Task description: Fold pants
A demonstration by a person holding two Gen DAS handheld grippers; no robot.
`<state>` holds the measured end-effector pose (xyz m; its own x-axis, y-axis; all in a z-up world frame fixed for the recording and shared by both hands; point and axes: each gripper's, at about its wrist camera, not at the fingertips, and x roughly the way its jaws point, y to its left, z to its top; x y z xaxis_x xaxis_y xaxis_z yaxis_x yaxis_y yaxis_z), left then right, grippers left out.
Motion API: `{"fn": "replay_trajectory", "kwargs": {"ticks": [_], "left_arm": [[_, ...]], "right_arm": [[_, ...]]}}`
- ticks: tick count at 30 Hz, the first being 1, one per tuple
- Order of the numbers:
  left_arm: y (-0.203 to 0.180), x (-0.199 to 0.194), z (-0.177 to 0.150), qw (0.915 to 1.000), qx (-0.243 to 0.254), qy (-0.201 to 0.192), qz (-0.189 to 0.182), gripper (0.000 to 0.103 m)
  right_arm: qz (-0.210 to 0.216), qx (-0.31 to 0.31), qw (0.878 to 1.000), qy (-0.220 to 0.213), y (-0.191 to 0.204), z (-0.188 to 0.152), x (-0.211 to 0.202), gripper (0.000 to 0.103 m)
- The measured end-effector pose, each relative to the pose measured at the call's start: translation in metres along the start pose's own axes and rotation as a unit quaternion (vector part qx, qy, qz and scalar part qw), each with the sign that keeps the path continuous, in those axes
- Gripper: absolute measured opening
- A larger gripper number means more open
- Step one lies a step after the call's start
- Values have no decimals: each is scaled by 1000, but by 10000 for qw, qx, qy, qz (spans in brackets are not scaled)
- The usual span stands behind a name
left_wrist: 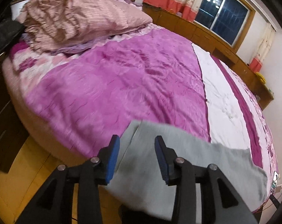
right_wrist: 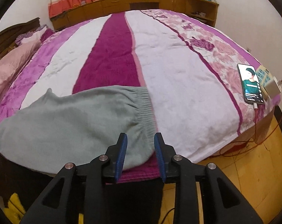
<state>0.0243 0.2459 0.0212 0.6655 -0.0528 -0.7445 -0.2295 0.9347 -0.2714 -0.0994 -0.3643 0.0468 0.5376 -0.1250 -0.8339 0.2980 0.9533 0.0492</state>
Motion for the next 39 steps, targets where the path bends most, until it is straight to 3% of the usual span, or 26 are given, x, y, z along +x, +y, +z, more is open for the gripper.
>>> {"fn": "replay_trajectory", "kwargs": {"ticks": [3, 10, 12, 13, 15, 18, 20, 25, 33, 37, 39], "left_arm": [[-4, 22, 10, 9999, 91, 98, -107, 52], [-24, 45, 9, 9970, 707, 299, -118, 51], [-27, 45, 7, 9963, 814, 255, -93, 29], [-27, 46, 7, 9960, 839, 277, -101, 6], [-27, 40, 6, 9964, 811, 203, -153, 5], [-30, 21, 9, 9945, 1003, -298, -4, 5], [-30, 21, 12, 9928, 1101, -425, 194, 5], [-10, 61, 9, 9955, 858, 212, 355, 12], [-11, 30, 3, 9971, 684, 43, 327, 21], [-35, 12, -13, 9938, 1063, 50, 308, 45], [-49, 9, -23, 9918, 1226, 115, 334, 47]], "right_arm": [[168, 64, 9998, 92, 7, -2, 9, 24], [355, 259, 9976, 543, 13, -9, 51, 24], [311, 232, 9973, 624, 16, -11, 61, 25], [274, 185, 9975, 630, 18, -12, 64, 25], [224, 107, 9978, 610, 21, -13, 66, 27], [233, 28, 9980, 595, 21, -15, 66, 27], [278, 45, 9979, 590, 20, -16, 66, 28], [274, -3, 9979, 592, 21, -17, 68, 29], [481, -219, 9971, 547, 24, -22, 73, 45], [785, 18, 9952, 585, 17, -20, 73, 50], [900, 93, 9939, 630, 14, -17, 69, 50]]}}
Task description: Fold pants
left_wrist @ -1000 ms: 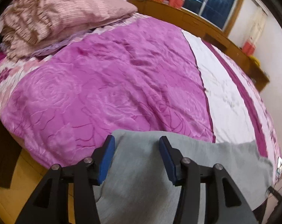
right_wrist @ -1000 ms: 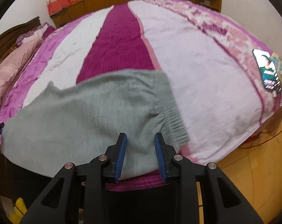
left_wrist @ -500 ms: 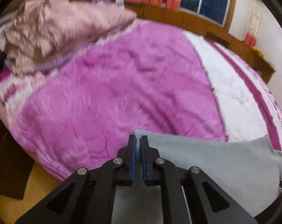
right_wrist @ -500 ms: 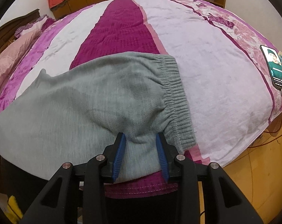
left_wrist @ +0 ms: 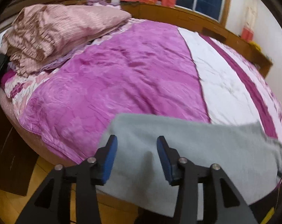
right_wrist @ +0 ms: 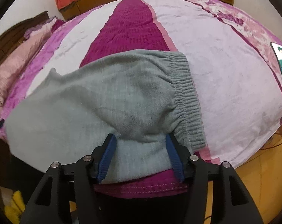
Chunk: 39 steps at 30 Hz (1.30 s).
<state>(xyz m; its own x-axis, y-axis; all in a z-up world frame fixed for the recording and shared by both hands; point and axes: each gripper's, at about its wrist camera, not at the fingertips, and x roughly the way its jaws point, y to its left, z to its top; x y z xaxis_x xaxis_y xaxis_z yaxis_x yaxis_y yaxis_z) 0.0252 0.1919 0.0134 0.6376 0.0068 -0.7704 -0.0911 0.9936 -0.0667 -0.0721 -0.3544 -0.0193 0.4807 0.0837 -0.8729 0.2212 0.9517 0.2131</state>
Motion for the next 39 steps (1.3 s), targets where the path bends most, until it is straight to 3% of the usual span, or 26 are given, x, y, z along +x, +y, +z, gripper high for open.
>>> {"fn": "replay_trajectory", "kwargs": {"ticks": [6, 11, 17, 21, 23, 32, 39], "left_arm": [[-31, -4, -24, 9993, -51, 319, -206, 51], [-47, 3, -34, 9988, 152, 471, 3, 57], [-49, 6, -36, 9985, -16, 539, 135, 60], [-48, 7, -37, 9977, -206, 625, 160, 61], [-48, 8, -38, 9972, -278, 666, 183, 62], [-56, 11, -38, 9963, -200, 725, 423, 63], [-56, 12, -39, 9964, -172, 709, 435, 63]], "right_arm": [[386, 364, 9978, -402, -19, -6, -35, 50], [353, 647, 9941, -793, -45, -15, -52, 50], [553, 937, 9910, -779, -67, -8, -26, 50], [1186, 971, 9860, -654, -68, -3, -3, 50], [1235, 964, 9855, -645, -65, -6, 6, 50], [1825, 1230, 9709, -947, -66, -12, -5, 49], [1741, 1330, 9725, -791, -64, -1, 17, 49]]}}
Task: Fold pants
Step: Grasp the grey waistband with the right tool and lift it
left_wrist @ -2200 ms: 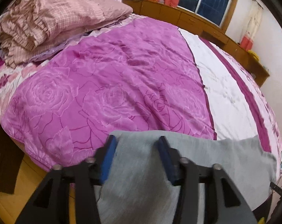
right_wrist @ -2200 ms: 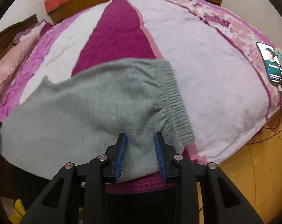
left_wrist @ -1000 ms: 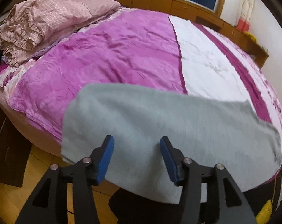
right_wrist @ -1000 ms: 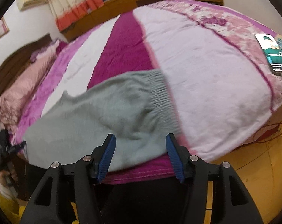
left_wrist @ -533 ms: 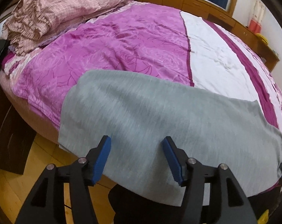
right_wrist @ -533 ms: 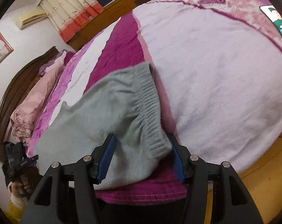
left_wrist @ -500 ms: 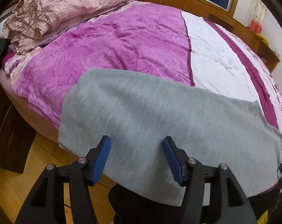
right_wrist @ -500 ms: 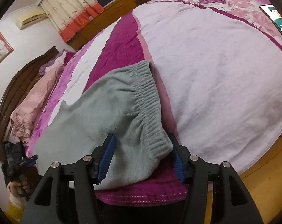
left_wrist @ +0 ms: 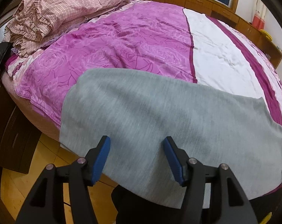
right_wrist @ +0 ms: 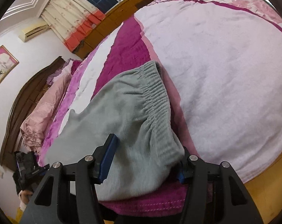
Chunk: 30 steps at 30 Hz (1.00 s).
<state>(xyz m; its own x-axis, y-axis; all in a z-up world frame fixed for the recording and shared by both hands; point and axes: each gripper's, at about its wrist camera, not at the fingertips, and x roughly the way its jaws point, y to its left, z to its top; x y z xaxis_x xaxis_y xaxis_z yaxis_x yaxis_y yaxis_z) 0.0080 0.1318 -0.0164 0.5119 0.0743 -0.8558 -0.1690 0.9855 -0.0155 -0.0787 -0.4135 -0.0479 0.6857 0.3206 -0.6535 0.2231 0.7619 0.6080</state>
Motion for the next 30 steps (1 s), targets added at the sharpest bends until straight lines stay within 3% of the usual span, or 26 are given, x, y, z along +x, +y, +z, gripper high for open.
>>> {"fn": "replay_trajectory", "kwargs": {"ticks": [1, 3, 6, 18, 30], "left_arm": [[0, 0, 0, 10000, -4, -1, 4, 63], [0, 0, 0, 10000, 17, -9, 19, 63], [0, -1, 1, 10000, 72, -14, 42, 63], [1, -8, 2, 9998, 193, 9, -29, 63], [11, -21, 3, 9997, 132, -145, -114, 63]], "right_arm": [[39, 48, 10000, -14, -1, 2, 0, 48], [-44, 131, 9999, -51, -3, 4, -2, 30], [-308, 73, 9992, -230, 2, 4, -14, 14], [-322, -921, 9934, -606, 76, 20, -51, 10], [293, -2096, 9759, -524, 182, 30, -52, 10]]}}
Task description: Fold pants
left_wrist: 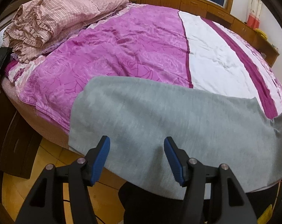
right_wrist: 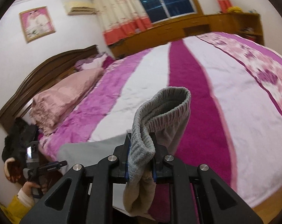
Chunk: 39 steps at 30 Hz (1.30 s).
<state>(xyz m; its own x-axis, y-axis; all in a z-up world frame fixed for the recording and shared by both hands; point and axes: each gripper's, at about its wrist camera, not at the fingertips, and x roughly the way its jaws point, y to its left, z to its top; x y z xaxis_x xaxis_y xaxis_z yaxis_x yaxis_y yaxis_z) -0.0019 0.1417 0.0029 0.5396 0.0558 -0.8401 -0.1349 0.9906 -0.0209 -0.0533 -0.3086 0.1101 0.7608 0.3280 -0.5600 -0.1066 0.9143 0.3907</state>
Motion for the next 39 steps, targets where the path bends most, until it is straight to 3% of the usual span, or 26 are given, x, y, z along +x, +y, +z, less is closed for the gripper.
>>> {"fn": "replay_trajectory", "kwargs": {"ticks": [8, 21, 31, 39], "left_arm": [[13, -8, 6, 9999, -119, -118, -35, 63], [31, -14, 8, 9995, -204, -246, -52, 63], [45, -18, 6, 9991, -300, -311, -33, 63], [53, -16, 3, 9988, -368, -317, -63, 63]], "right_arm": [[378, -476, 9980, 170, 61, 15, 25, 10], [752, -1044, 9905, 476, 140, 11, 74, 10], [939, -1242, 9849, 763, 179, -2, 113, 10], [922, -1507, 9762, 1258, 199, -30, 158, 10]]}}
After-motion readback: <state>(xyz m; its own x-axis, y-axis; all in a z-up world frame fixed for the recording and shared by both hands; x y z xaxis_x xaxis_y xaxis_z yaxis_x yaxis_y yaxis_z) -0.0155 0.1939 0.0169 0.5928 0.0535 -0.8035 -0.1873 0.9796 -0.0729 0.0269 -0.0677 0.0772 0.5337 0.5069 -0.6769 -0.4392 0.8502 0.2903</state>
